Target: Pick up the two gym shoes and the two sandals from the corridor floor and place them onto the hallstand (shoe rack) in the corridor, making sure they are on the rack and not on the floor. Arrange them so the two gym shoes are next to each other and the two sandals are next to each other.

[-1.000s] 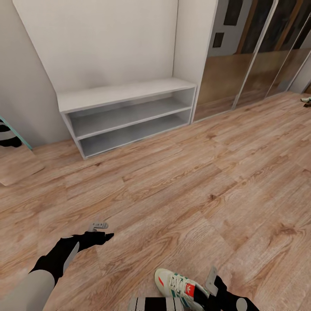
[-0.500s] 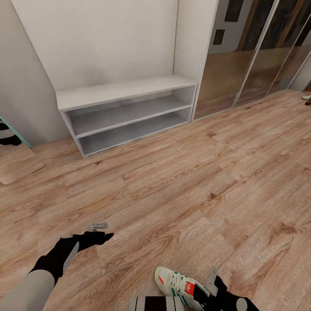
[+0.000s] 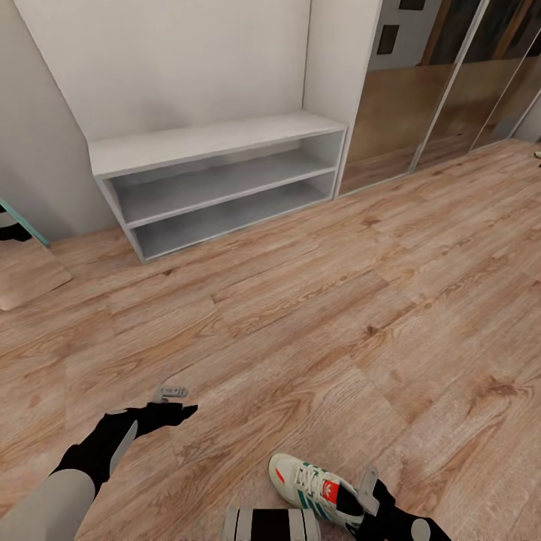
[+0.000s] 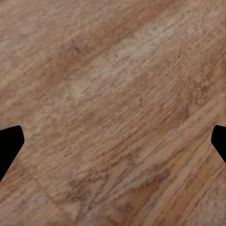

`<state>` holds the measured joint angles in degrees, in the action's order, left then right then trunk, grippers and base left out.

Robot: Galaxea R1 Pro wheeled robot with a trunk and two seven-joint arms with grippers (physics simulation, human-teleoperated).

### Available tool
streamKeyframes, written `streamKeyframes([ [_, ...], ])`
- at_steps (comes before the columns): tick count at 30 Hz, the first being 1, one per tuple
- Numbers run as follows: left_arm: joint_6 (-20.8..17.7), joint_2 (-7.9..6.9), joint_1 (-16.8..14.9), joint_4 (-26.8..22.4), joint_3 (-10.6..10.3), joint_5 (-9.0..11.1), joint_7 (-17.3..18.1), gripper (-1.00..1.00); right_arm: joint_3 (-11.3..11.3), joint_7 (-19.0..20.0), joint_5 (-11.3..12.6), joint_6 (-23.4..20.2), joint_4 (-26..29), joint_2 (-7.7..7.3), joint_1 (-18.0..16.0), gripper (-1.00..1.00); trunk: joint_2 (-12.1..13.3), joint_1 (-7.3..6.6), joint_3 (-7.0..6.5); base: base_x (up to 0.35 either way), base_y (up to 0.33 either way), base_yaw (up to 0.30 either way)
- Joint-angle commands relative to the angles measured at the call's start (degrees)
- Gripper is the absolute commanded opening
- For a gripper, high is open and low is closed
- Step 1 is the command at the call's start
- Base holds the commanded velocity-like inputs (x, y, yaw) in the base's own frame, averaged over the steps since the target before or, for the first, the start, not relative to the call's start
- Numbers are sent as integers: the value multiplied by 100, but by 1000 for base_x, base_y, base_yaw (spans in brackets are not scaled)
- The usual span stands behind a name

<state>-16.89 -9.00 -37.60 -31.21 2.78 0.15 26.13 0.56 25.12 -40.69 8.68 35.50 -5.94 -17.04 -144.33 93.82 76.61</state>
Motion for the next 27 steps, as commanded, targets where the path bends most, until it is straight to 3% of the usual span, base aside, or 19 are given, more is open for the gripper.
streamKeyframes([
  [1,-51,4,-1,-8,29,0,33,100,5,2,-53,28,5,-3,-1,100,-2,-1,4,0,0,0],
  [7,-53,4,-2,-14,29,-3,31,100,5,2,-53,29,16,-4,-1,100,-2,-1,4,0,0,0],
  [16,-60,4,6,-25,29,1,32,100,5,-15,-53,29,23,-4,-1,100,-14,22,203,0,0,0],
  [27,-51,-2,7,-26,29,0,33,100,6,-294,-46,37,19,-4,-1,100,-16,27,248,0,0,0],
])
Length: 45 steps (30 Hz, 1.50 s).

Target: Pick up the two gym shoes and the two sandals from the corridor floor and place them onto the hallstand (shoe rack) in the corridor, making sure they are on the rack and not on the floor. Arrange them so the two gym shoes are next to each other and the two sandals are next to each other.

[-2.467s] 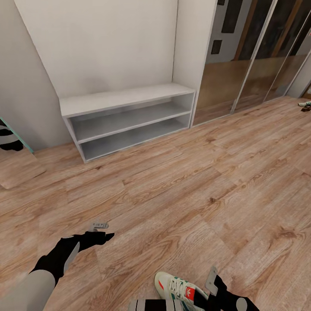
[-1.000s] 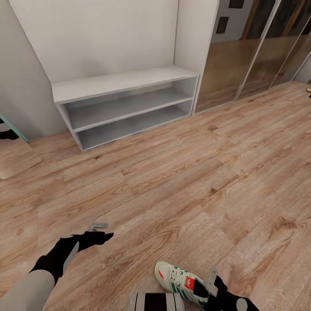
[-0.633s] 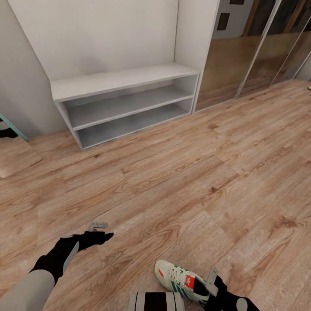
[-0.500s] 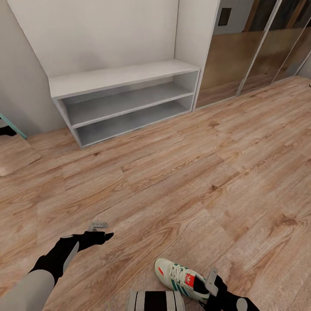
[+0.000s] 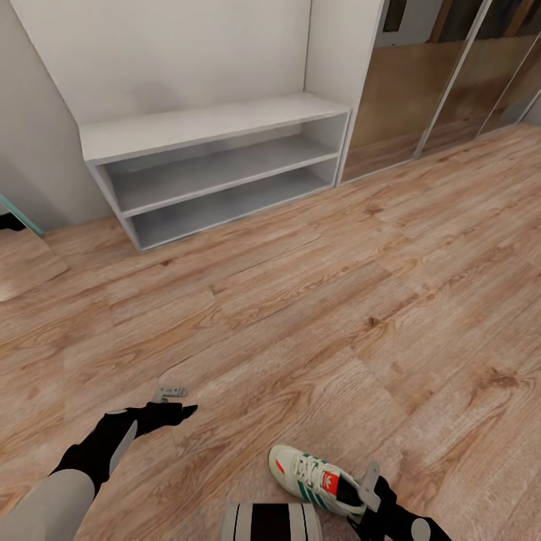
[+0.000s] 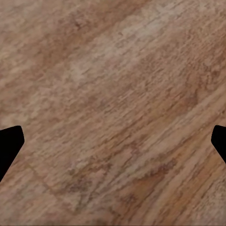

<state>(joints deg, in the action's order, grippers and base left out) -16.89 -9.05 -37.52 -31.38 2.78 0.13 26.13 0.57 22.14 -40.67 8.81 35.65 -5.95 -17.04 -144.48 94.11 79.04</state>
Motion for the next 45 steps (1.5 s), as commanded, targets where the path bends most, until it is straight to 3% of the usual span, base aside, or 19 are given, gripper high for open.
streamKeyframes([
  [1,-51,2,-1,-9,29,2,33,100,5,-4,-49,24,4,-3,-1,100,-3,1,27,0,0,0],
  [5,-51,1,-1,-9,29,-2,33,100,4,-12,-47,24,5,-3,-1,100,-8,12,115,0,0,0],
  [21,-51,0,-1,-9,29,-4,33,100,4,-17,-49,17,12,-3,-1,100,-8,12,115,0,0,0],
  [31,-51,1,-1,-9,29,-4,33,100,4,-17,-48,15,18,-3,-1,100,-22,37,337,0,0,0],
  [45,-51,0,-1,-9,33,-4,33,100,4,-17,-48,15,21,-3,-1,100,-22,37,337,0,0,0],
])
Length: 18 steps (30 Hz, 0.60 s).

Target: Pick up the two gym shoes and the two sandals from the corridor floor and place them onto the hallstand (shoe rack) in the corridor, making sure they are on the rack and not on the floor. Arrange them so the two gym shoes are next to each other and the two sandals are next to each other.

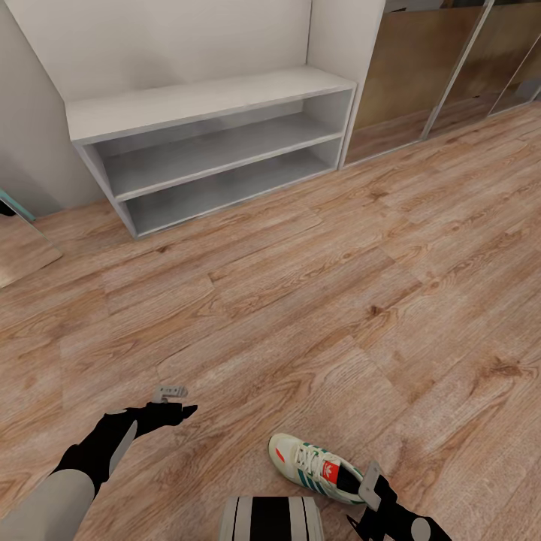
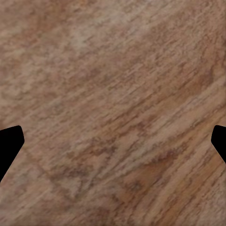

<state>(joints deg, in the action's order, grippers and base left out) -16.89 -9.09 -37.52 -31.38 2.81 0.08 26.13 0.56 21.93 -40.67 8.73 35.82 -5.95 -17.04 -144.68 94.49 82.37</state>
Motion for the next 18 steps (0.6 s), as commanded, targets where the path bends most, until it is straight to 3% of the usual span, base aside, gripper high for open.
streamKeyframes([
  [1,-51,4,-1,-8,31,1,33,100,5,4,-48,23,4,-3,-1,100,-1,-1,4,0,0,0],
  [5,-51,4,-1,-8,33,1,33,100,5,4,-50,23,4,-3,-1,100,-1,-1,4,0,0,0],
  [6,-51,4,-1,-8,34,2,33,100,5,1,-50,23,4,-3,-1,-100,-1,-1,4,0,0,0],
  [18,-51,4,0,-8,44,1,33,100,5,-5,-47,23,4,-3,-1,-100,-1,-1,4,0,0,0],
])
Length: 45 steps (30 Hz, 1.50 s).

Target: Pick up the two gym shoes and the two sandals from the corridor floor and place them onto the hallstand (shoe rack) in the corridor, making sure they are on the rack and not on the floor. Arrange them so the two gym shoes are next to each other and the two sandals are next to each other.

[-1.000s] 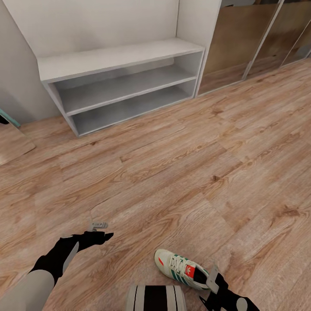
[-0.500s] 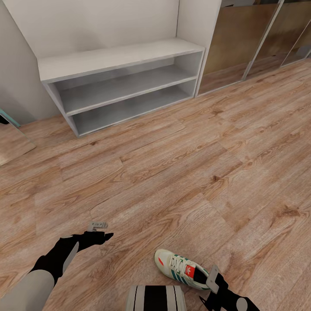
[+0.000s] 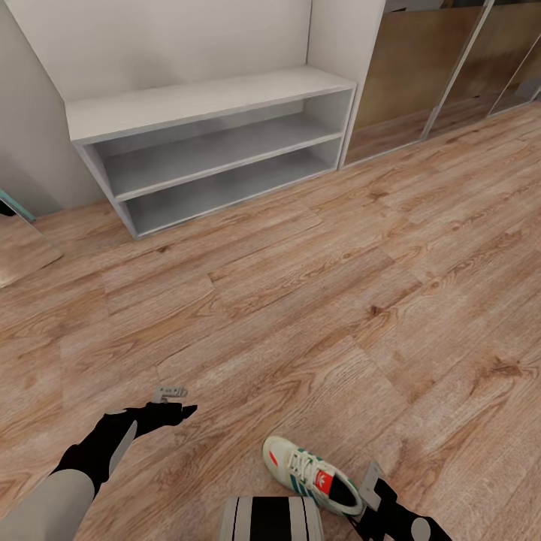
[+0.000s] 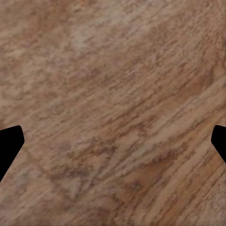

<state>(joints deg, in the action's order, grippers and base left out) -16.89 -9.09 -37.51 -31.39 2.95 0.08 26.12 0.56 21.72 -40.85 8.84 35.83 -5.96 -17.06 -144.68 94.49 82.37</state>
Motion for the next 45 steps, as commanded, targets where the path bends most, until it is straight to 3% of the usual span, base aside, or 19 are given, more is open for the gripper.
streamKeyframes([
  [1,-51,4,0,-8,30,1,33,100,6,17,-28,13,3,-1,0,-100,-1,-1,4,0,0,0],
  [25,-6,2,26,-11,48,1,27,100,0,12,-28,21,4,-1,0,-100,-1,-1,4,0,0,0],
  [33,8,-14,67,-4,55,1,19,100,-3,8,-8,27,11,-1,0,-100,9,-21,-173,0,0,0],
  [45,162,-417,121,90,73,55,21,100,-19,9,30,22,165,7,0,-100,26,-52,-439,0,0,0],
])
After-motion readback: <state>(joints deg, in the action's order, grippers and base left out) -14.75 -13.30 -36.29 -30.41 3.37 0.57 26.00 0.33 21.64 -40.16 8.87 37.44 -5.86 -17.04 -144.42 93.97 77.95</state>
